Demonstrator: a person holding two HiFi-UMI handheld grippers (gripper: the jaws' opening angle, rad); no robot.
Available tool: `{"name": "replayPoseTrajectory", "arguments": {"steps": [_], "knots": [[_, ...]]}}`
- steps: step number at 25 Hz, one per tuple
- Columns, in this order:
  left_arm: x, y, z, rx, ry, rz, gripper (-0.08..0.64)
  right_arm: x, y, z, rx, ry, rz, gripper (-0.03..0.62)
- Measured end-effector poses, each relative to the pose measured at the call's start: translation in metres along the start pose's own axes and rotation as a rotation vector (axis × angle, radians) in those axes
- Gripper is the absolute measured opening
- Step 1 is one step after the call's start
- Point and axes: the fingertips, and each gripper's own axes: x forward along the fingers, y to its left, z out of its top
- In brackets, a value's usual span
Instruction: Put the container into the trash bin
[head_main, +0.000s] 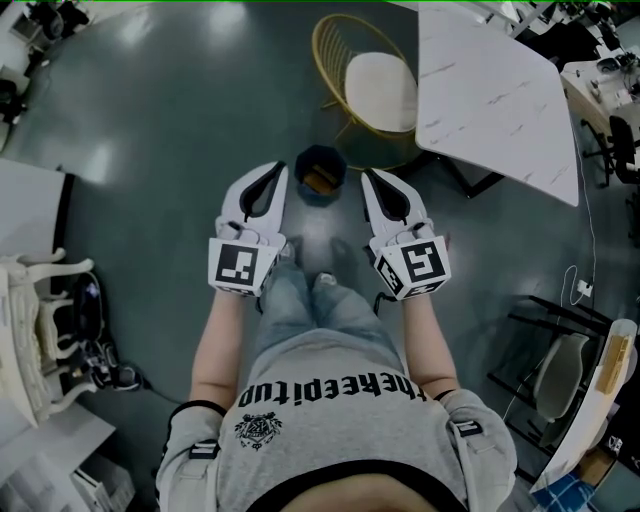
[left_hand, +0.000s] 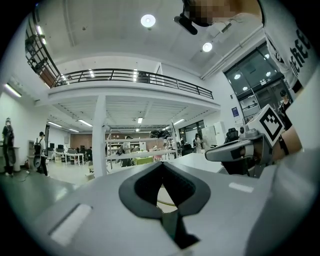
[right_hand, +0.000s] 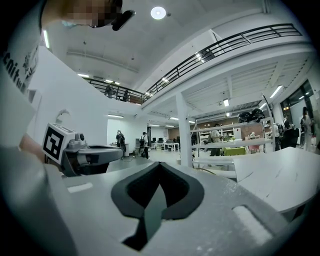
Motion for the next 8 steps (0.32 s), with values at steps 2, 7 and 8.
{"name": "replayPoseTrajectory", "arguments": {"steps": [2,7,8], "knots": [[0.000,-0.001,0.002,0.006,0.000,0.003,0.020,-0.001,-0.001,0.003,-0.002,-0.005,0.002,0.002],[0.002,-0.010,0.015,0.020,-0.031,-0.002,0.020,-0.006,-0.003,0.007,-0.011,-0.017,0.009,0.002],[0.002,-0.012,0.017,0.021,-0.037,-0.003,0.020,-0.006,-0.003,0.008,-0.013,-0.019,0.011,0.002]]}}
